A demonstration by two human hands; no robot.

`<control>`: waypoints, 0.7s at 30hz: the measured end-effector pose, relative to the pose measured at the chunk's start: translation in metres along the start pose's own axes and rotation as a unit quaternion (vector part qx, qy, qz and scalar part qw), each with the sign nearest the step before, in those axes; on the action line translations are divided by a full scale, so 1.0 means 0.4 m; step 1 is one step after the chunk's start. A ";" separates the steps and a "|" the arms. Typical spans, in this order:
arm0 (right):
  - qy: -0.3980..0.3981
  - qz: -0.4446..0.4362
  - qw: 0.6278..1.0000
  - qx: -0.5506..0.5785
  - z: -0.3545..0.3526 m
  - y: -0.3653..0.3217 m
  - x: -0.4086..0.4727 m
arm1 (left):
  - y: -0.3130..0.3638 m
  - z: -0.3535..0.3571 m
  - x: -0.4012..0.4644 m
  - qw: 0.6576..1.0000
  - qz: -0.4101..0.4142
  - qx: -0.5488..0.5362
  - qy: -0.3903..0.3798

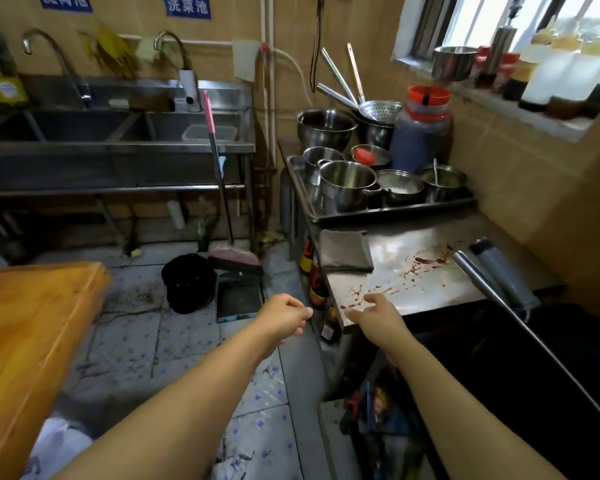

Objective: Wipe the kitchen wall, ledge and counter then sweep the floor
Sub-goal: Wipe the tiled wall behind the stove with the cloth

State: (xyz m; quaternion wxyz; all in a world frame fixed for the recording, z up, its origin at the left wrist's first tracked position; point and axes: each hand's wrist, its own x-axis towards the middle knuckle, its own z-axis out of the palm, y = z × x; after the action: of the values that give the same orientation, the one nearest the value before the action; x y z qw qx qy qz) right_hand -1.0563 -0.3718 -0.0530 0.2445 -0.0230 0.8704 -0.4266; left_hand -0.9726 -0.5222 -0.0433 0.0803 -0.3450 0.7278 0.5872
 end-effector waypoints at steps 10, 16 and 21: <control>0.021 -0.016 0.998 -0.064 -0.035 -0.041 0.316 | 0.095 0.053 0.315 1.000 0.002 0.016 0.024; 0.054 -0.011 0.996 -0.075 -0.016 -0.045 0.469 | 0.129 0.086 0.483 0.998 0.019 0.052 0.038; 0.096 0.008 0.991 -0.093 0.010 -0.028 0.604 | 0.147 0.101 0.611 0.993 0.040 0.097 0.062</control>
State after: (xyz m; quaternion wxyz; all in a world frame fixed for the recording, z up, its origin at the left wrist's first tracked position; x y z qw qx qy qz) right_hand -1.2690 -0.4422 -0.1447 0.1601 0.0020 0.9261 -0.3417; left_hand -1.2022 -0.5806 -0.1359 0.0444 -0.3419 0.7982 0.4940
